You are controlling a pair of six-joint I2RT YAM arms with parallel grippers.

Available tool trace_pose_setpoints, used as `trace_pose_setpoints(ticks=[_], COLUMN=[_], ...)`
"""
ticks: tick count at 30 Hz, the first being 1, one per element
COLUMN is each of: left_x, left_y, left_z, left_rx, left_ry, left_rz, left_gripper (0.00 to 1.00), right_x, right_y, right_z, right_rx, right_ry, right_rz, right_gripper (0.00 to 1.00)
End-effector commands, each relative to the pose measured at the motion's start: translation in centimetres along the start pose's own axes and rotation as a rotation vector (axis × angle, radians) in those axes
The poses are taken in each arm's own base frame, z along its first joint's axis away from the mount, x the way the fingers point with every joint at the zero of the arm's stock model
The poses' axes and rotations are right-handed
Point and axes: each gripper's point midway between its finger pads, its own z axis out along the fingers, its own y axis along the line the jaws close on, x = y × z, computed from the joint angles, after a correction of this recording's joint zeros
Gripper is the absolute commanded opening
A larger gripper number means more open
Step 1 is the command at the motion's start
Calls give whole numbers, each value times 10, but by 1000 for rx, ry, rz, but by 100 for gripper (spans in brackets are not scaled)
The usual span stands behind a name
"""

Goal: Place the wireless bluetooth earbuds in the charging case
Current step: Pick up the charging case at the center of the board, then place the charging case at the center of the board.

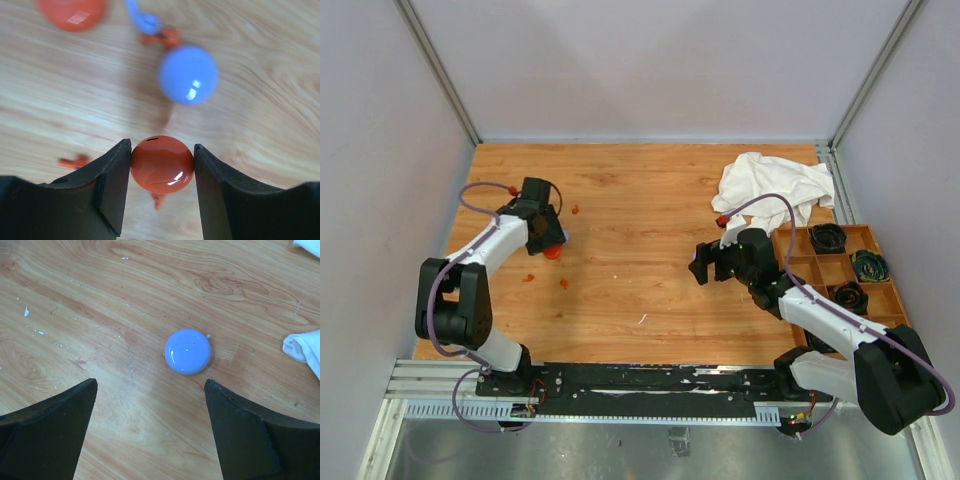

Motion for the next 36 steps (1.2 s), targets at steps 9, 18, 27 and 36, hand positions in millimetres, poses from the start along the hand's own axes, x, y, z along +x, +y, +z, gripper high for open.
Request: trace_pose_setpoints(ticks=[9,18,27,36], left_x=[83,145,205,186], left_y=[-146,-202,-227,-222], left_z=[-26,-31,-43,-51], left_rx=[220,384,534,457], left_ry=[-46,-70,-51,-120], left_rz=[511,858,1160,1054], left_gripper=[49,49,54,78], right_x=[-1,28,28,30], right_y=[14,6,0,-3], right_z=[-8,-22,-31,-36], right_rx=[-48,2,34,49], right_ry=[17,81,72,75], right_rz=[28,64,51,31], right_gripper=[89,90,90,90])
